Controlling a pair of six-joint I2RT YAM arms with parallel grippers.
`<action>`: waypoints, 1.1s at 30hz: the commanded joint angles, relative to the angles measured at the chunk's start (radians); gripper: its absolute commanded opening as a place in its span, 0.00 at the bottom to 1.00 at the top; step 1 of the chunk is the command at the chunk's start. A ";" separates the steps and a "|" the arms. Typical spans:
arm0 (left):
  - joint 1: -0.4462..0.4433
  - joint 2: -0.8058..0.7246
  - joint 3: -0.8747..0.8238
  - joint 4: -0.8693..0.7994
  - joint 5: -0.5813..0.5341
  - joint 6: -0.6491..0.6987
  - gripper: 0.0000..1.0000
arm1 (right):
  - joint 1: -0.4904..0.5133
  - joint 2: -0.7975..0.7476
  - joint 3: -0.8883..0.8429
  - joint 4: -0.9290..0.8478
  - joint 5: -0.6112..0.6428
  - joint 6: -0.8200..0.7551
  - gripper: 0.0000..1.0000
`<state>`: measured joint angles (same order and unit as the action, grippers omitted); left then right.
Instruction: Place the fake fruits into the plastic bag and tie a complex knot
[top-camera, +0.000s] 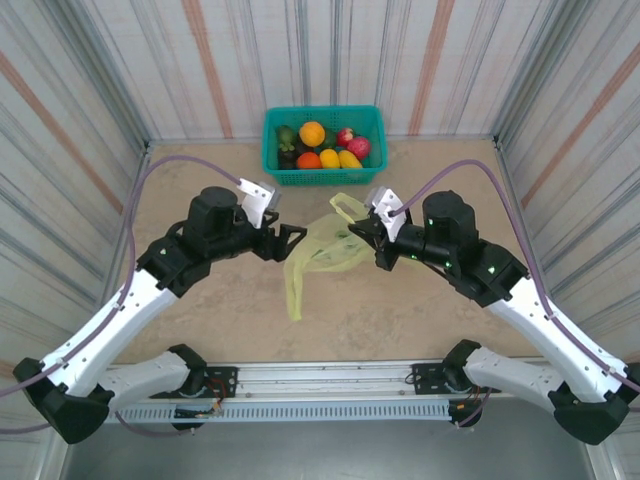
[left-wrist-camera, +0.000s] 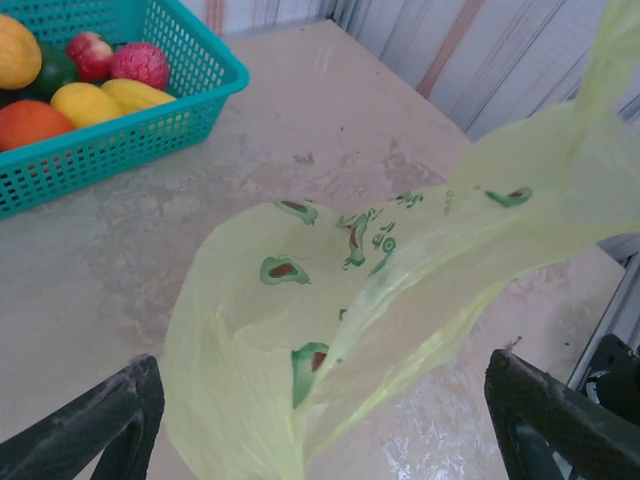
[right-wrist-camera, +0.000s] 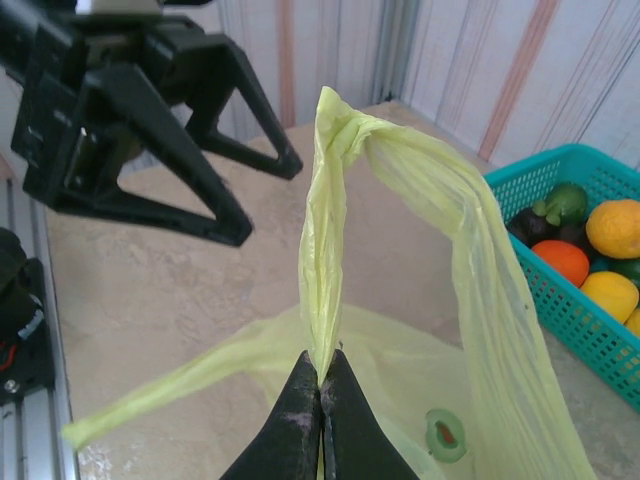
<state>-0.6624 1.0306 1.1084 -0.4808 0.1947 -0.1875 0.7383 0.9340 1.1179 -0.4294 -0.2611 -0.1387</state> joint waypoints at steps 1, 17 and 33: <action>-0.003 0.011 0.028 -0.099 -0.159 -0.033 0.86 | -0.007 -0.014 0.002 0.015 0.039 0.044 0.00; -0.278 -0.024 0.017 -0.329 -0.331 -0.182 0.86 | -0.042 0.049 0.077 0.008 0.131 0.214 0.00; -0.548 0.136 0.015 -0.361 -0.881 -0.198 0.89 | -0.085 0.103 0.101 0.023 0.072 0.259 0.00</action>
<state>-1.2057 1.1225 1.0927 -0.8135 -0.5026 -0.3878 0.6594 1.0340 1.1961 -0.4183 -0.1726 0.0971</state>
